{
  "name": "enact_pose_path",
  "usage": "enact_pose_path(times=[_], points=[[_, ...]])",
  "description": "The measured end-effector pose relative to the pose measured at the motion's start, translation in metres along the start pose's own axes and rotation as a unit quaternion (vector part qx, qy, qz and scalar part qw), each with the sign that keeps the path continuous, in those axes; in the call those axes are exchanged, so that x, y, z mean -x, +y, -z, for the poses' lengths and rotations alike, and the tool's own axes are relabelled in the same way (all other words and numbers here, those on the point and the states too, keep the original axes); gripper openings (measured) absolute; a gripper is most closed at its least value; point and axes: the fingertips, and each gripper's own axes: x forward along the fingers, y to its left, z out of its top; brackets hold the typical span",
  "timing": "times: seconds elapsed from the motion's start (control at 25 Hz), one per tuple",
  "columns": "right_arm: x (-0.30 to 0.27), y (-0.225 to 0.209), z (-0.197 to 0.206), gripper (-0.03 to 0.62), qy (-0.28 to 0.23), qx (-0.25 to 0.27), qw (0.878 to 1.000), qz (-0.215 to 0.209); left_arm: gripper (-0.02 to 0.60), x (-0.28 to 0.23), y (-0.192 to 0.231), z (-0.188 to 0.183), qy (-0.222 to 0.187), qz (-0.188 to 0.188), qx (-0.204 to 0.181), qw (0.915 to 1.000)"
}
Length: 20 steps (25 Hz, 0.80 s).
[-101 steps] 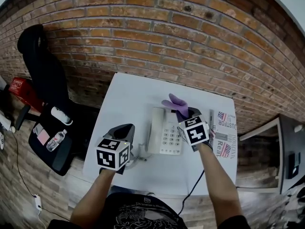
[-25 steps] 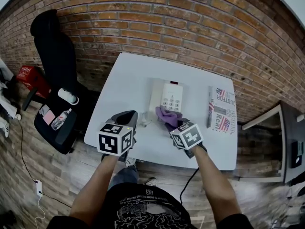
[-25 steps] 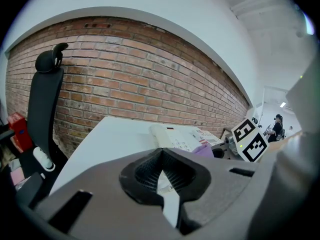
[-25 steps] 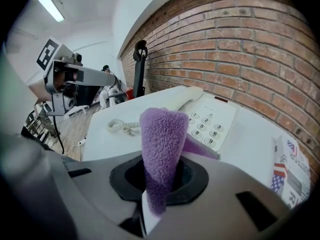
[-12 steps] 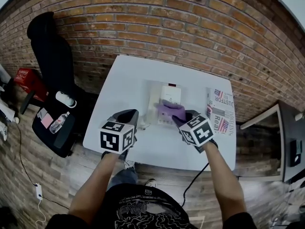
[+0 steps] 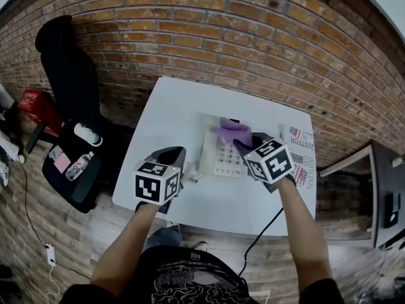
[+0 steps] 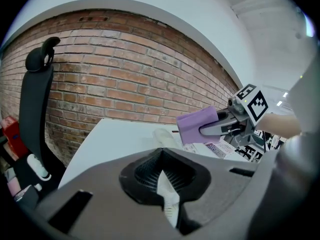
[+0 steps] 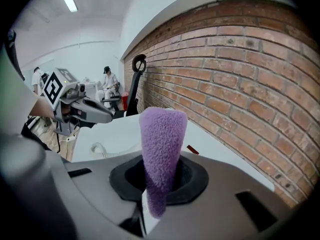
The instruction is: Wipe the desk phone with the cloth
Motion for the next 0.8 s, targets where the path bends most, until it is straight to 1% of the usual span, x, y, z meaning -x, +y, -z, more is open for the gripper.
enact_pose_path(times=[0.32, 0.68, 0.8], points=[[-0.035, -0.024, -0.043, 0.044, 0.003, 0.030, 0.999, 0.013, 0.005, -0.010, 0.025, -0.007, 0.001, -0.003, 0.007, 1.0000], [-0.071, -0.048, -0.067, 0.044, 0.024, 0.057, 0.997, 0.039, 0.005, -0.020, 0.049, -0.017, -0.002, -0.004, 0.013, 0.9999], [-0.080, -0.050, -0.070, 0.044, 0.029, 0.058, 0.997, 0.039, 0.005, -0.024, 0.053, -0.016, 0.002, -0.003, 0.015, 0.9999]])
